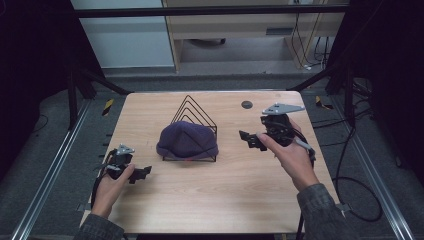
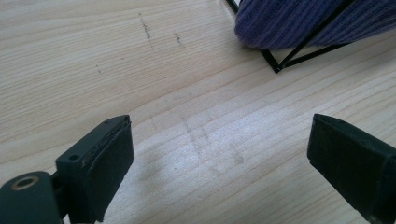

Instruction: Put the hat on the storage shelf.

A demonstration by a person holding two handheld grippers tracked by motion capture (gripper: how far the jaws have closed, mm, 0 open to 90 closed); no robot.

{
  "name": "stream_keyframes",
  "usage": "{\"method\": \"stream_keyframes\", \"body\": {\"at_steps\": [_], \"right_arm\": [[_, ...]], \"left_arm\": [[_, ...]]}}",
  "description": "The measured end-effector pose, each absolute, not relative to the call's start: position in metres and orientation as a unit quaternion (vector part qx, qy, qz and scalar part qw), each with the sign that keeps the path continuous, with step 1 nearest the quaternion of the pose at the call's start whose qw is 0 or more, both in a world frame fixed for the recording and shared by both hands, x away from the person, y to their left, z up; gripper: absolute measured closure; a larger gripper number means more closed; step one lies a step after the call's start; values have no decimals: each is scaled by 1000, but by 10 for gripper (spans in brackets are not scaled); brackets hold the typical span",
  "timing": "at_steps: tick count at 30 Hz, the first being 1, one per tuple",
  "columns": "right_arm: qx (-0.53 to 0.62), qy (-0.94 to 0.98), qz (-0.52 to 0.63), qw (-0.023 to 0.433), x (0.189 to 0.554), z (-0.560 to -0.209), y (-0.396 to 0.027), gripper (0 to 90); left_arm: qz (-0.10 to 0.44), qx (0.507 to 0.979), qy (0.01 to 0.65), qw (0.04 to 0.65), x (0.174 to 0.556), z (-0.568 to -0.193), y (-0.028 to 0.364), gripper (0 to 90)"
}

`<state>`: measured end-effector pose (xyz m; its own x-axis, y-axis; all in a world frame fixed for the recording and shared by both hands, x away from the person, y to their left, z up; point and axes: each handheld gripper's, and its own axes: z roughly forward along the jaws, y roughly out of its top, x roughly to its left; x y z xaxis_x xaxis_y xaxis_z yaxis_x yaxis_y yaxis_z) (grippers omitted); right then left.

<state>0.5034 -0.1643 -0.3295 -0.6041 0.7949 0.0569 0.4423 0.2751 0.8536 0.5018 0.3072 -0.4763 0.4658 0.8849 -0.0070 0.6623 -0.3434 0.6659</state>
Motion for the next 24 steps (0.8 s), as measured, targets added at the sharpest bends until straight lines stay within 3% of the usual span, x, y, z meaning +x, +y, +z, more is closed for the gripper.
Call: {"method": "stream_keyframes", "body": {"at_steps": [11, 24], "right_arm": [[437, 757, 453, 180, 498, -371, -217, 72], [517, 734, 394, 197, 519, -440, -258, 122]], "left_arm": [[184, 802, 488, 291, 506, -481, 307, 61], [182, 806, 486, 284, 508, -484, 306, 58]]}}
